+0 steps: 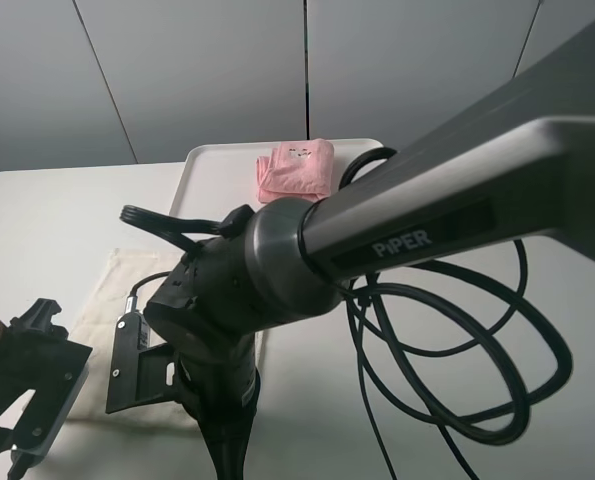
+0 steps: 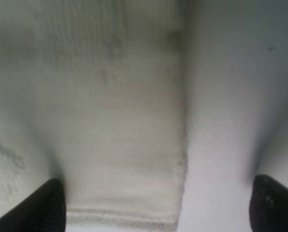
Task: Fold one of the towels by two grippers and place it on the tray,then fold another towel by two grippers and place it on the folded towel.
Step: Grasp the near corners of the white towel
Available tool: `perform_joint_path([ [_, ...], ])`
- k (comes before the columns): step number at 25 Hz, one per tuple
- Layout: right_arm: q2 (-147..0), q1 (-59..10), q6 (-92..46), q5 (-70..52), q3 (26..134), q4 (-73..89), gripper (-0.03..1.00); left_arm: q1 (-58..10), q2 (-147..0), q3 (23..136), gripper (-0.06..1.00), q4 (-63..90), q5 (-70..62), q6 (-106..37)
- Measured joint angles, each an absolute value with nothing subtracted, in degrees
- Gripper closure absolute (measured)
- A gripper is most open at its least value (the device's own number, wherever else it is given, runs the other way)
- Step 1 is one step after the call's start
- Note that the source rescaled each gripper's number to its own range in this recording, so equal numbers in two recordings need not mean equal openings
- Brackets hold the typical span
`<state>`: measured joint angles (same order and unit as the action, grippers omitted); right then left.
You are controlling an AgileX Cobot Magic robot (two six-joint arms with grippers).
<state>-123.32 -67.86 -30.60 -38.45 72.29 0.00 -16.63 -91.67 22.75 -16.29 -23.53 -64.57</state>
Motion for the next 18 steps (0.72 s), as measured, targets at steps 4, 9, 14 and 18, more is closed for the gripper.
perform_joint_path([
  [4,-123.32,-67.86,-30.60,-38.45,72.29,0.00,0.97,-16.63,-91.89,22.75,-0.03,-16.53,-23.53,-64.57],
  [9,-123.32,-67.86,-30.60,-38.45,72.29,0.00,0.97,-16.63,-94.13,22.75,-0.03,-16.53,-23.53,-66.69],
  [14,-123.32,-67.86,-30.60,-38.45,72.29,0.00,0.97,-16.63,-94.24,22.75,-0.03,-16.53,-23.53,-67.09],
  [18,-123.40,-67.86,-30.60,-38.45,72.29,0.00,0.97,-16.63,-94.59,22.75,0.00,-16.53,-23.11,-67.13],
])
